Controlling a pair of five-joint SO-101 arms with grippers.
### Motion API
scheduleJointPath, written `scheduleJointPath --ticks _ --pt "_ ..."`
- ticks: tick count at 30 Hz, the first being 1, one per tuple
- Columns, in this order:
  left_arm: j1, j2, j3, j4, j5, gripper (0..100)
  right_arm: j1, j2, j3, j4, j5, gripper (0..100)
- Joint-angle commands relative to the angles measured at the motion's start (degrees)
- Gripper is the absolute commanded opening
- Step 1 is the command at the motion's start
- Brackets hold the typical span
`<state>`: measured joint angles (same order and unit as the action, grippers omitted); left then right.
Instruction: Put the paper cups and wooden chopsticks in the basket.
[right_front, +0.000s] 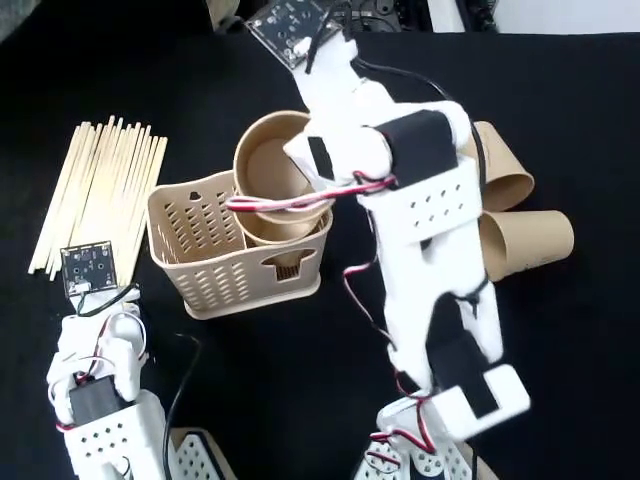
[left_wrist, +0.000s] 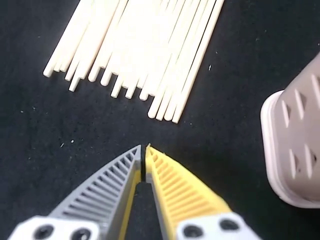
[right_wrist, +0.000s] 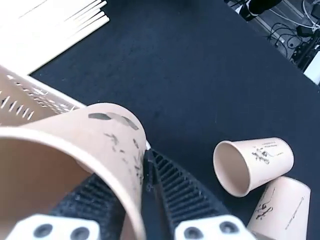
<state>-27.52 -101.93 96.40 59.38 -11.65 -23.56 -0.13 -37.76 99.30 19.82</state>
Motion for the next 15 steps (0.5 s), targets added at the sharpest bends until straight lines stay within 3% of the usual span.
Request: scheduleJointPath --ticks 1,9,15 --pt "0.66 -0.53 1.01 -0.97 -0.09 3 -0.62 -5.32 2.07 1.93 -1.32 1.1" --pt "0.66 -0.53 1.01 -0.97 -0.09 3 -0.88 -10.86 9.45 1.93 -1.49 1.1" --pt "0.66 -0.53 1.01 -0.97 -0.09 3 -4.31 -6.73 12.26 1.49 -1.49 1.5"
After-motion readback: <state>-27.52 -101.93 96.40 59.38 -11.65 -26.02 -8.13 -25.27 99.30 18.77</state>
